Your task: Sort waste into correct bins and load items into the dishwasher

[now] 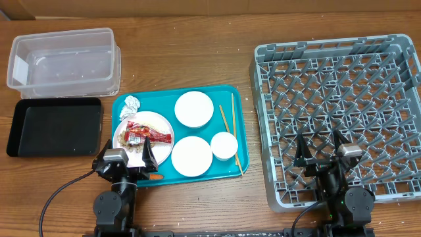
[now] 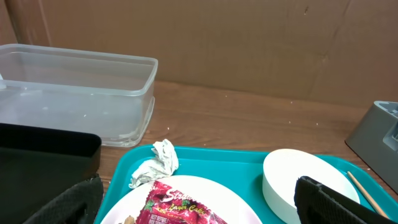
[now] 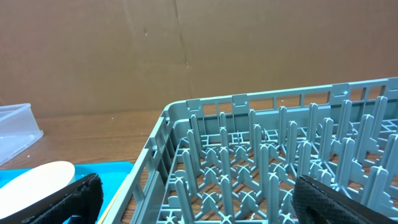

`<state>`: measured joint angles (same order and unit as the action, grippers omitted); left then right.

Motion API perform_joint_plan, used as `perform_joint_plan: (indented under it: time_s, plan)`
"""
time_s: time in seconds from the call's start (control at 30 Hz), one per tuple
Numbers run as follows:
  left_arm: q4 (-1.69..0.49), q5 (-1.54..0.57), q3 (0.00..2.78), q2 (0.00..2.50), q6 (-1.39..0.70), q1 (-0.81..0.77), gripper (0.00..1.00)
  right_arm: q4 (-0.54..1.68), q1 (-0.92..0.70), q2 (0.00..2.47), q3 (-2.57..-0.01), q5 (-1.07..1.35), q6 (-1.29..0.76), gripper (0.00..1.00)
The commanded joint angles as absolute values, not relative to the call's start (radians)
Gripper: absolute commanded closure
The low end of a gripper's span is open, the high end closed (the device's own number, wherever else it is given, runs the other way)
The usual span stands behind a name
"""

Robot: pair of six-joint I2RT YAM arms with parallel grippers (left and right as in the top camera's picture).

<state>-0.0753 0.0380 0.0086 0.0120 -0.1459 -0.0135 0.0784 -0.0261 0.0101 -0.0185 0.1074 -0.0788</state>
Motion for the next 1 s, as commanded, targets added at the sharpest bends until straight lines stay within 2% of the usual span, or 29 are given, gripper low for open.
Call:
perform_joint_plan:
  time_s: [0.0, 0.13, 0.43, 0.7, 0.97]
  plan:
    - [-0.073, 0.041, 0.006, 0.006, -0.133, -0.020, 0.00, 0.080, -0.022, 0.005, -0.012, 0.104, -0.110, 0.00]
    - [-0.071, 0.054, 0.006, 0.006, -0.135, -0.019, 0.00, 0.158, -0.022, 0.009, -0.050, 0.069, -0.186, 0.00]
    - [-0.029, 0.055, 0.022, 0.006, -0.159, -0.019, 0.00, 0.337, -0.022, 0.125, -0.279, -0.033, -0.187, 0.00]
    - [-0.055, 0.059, 0.092, 0.030, -0.212, -0.019, 0.00, 0.490, -0.022, 0.451, -0.543, -0.032, -0.187, 0.00]
    - [-0.132, 0.031, 0.320, 0.299, -0.217, -0.019, 0.00, 0.685, -0.022, 0.805, -0.835, -0.021, -0.183, 0.00]
